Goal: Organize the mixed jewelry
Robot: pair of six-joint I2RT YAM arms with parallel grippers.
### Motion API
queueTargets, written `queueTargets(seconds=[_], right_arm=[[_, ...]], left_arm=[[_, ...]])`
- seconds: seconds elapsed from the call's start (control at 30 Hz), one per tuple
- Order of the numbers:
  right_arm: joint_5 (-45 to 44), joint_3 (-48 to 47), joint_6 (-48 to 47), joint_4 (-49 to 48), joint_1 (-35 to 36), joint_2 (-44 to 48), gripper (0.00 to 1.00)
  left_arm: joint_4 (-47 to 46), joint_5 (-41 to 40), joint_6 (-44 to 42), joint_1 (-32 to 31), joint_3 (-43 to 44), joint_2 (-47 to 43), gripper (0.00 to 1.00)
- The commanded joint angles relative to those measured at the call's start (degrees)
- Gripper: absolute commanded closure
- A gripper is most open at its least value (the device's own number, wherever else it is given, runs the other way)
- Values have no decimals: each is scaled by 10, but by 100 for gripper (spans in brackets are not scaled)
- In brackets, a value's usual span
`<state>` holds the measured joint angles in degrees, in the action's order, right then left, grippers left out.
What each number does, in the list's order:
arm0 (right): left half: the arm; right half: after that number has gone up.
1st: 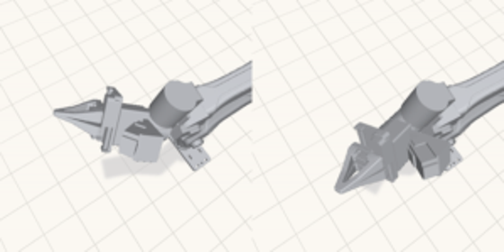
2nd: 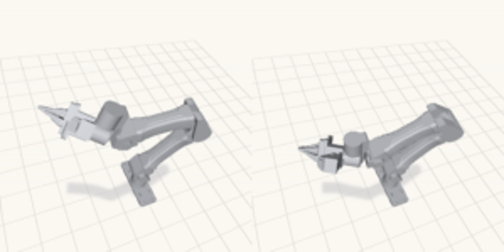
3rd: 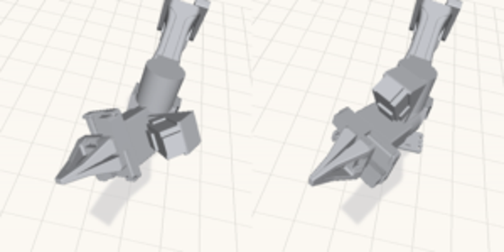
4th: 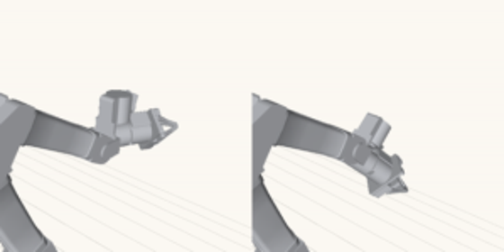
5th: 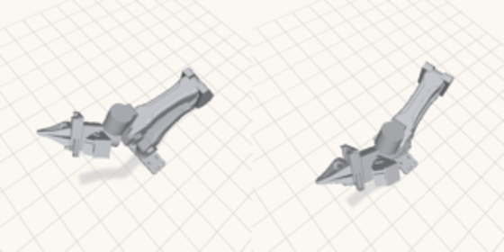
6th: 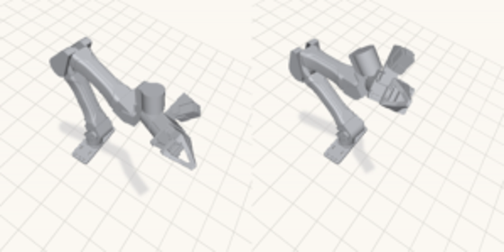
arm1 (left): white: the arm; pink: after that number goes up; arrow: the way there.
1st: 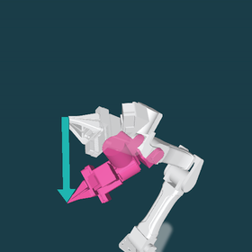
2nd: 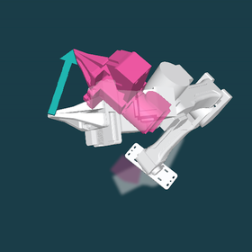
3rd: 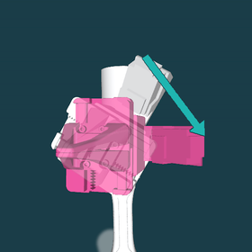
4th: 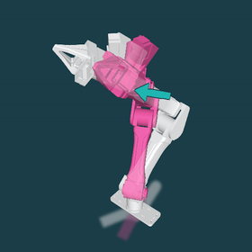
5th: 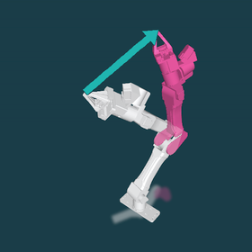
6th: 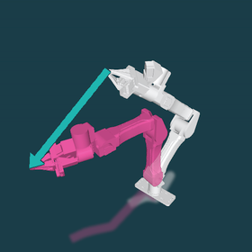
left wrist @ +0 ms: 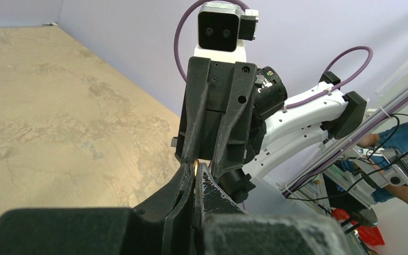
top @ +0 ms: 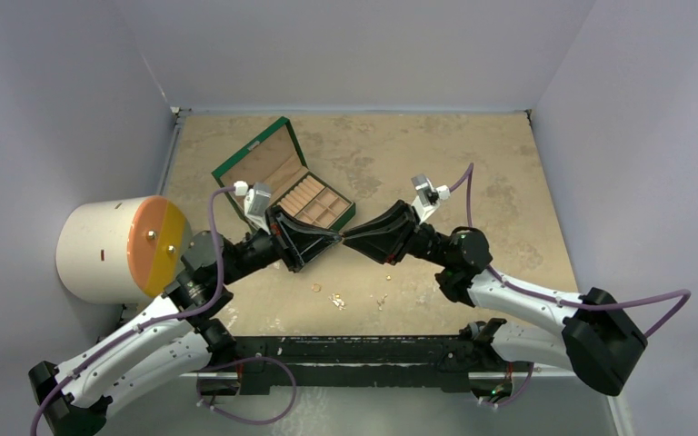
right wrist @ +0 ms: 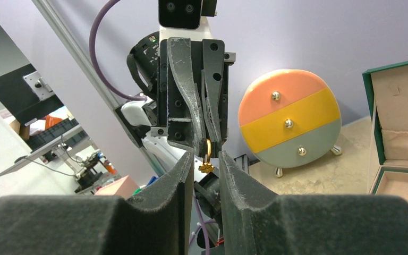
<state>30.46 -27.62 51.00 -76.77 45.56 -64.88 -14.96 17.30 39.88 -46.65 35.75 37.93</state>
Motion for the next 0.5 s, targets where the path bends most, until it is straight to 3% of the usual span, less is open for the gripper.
queueTargets(seconds=[0.0, 0.3, 0.47], right_arm=[[-4, -1, 5, -42, -3, -3, 74], [3, -1, 10, -49, -3, -14, 71], [4, -1, 11, -51, -3, -15, 76]], left_arm=[[-27, -8, 0, -1, -1, -1, 100], [-27, -10, 1, -1, -1, 0, 100], [-27, -10, -1, -1, 0, 2, 100]])
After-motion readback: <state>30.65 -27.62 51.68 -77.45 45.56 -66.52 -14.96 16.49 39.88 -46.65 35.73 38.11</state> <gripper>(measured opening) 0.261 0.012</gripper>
